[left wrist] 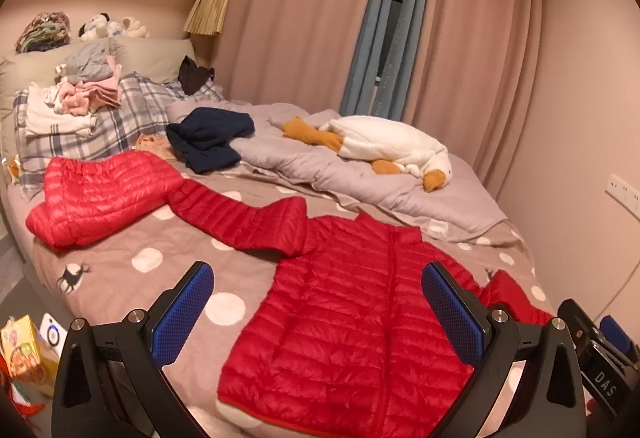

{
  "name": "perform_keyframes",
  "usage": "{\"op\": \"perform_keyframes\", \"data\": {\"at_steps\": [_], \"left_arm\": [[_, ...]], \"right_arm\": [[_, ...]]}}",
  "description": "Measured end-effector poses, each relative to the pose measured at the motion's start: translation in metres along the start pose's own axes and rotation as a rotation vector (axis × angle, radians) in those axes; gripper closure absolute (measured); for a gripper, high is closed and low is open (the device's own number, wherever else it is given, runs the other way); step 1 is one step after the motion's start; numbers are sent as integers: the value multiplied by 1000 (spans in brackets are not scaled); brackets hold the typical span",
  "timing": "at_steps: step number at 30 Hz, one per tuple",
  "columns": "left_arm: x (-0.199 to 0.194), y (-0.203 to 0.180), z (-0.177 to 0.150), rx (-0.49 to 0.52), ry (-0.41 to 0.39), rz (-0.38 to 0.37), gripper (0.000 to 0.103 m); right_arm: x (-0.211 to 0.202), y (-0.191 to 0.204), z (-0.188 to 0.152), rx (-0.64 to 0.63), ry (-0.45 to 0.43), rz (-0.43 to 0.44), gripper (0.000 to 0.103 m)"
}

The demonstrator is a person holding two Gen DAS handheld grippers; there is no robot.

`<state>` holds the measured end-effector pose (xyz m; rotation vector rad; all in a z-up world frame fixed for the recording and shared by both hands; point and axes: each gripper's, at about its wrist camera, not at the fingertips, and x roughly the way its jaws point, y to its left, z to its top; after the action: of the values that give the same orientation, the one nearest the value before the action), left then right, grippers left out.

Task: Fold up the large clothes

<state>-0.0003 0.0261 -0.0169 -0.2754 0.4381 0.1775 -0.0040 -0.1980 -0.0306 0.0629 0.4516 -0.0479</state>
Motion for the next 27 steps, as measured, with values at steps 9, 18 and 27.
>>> {"op": "perform_keyframes", "data": {"at_steps": [9, 18, 27], "left_arm": [[3, -2, -1, 8, 6, 12, 0], [3, -7, -2, 12, 7, 21, 0], [14, -7, -5, 16, 40, 24, 0]], "right_arm": [[0, -2, 2, -1, -2, -6, 0], [3, -5, 1, -3, 10, 11, 0], [12, -19, -1, 31, 25, -10, 0]]}}
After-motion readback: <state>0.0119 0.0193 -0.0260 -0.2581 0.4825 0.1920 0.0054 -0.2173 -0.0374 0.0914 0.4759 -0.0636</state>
